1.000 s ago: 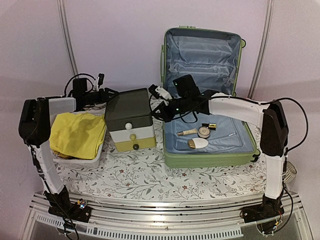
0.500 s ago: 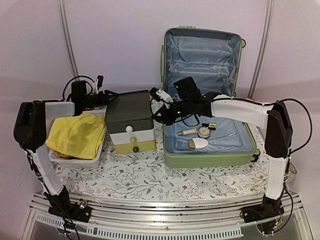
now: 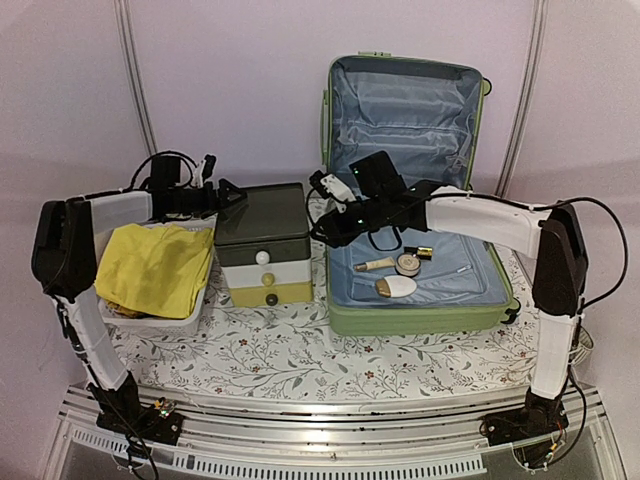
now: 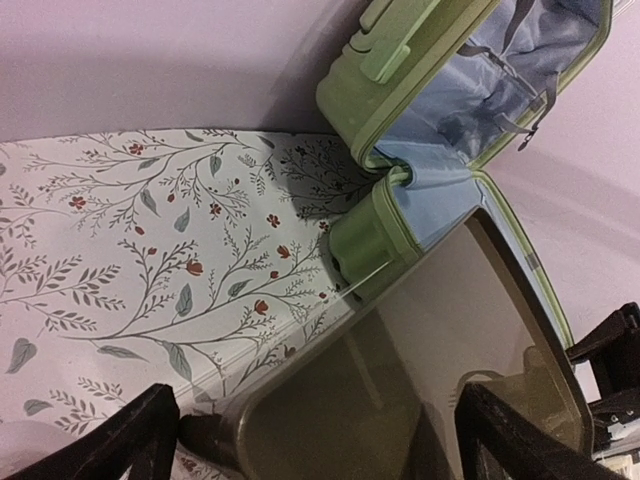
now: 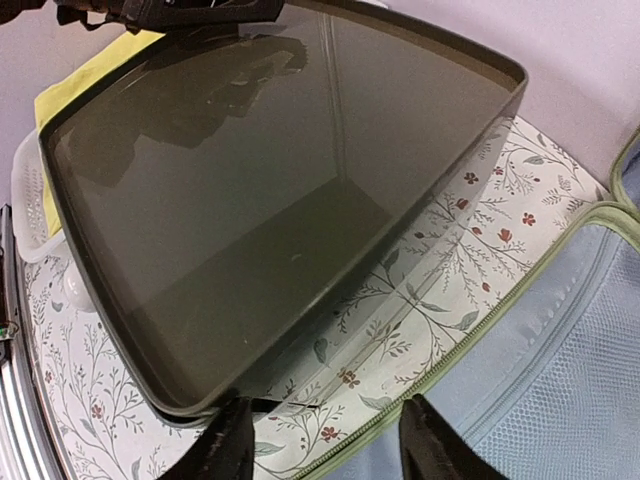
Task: Open, take out, and arrange the luggage
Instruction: Move the storage box to the center of the board.
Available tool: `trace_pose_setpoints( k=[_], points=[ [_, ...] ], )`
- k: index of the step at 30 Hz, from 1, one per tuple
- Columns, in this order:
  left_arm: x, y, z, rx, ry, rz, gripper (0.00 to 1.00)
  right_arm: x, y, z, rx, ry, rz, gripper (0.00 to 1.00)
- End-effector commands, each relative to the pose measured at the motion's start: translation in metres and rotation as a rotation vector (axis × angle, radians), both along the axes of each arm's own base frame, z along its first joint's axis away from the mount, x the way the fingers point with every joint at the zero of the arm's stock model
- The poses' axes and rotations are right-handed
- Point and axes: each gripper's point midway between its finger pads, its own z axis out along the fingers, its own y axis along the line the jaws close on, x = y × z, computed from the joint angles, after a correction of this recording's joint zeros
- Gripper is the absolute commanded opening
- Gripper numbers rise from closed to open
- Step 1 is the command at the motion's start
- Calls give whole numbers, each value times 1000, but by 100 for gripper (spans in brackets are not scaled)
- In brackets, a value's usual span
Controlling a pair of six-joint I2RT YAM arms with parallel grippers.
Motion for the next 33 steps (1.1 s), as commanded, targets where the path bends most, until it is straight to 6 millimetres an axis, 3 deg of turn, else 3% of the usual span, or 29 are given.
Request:
trace_pose_setpoints(
  k=[1, 3, 6, 9, 13, 26, 28, 33],
  points=[
    [-21, -11, 7, -18, 29, -38, 98, 4, -7, 58, 146, -101, -68, 57],
    [-21, -9, 19, -26, -45, -14, 98, 3, -12, 68, 199, -110, -102, 66],
    [-10, 2, 27, -47, -105, 42, 98, 3, -22, 74, 240, -112, -155, 100],
    [0, 6, 31, -132, -107, 18, 98, 5, -31, 77, 259, -102, -198, 99],
    [12, 11, 38, -120, -174, 29, 98, 8, -46, 76, 280, -86, -245, 99],
    [26, 0, 53, -241, -304, -50, 98, 10, -89, 68, 303, -63, -323, 99],
    [30, -1, 38, -251, -291, -59, 98, 9, -92, 65, 302, -57, -325, 99],
    [26, -7, 38, -267, -314, -94, 98, 7, -98, 58, 292, -48, -332, 99]
  ],
)
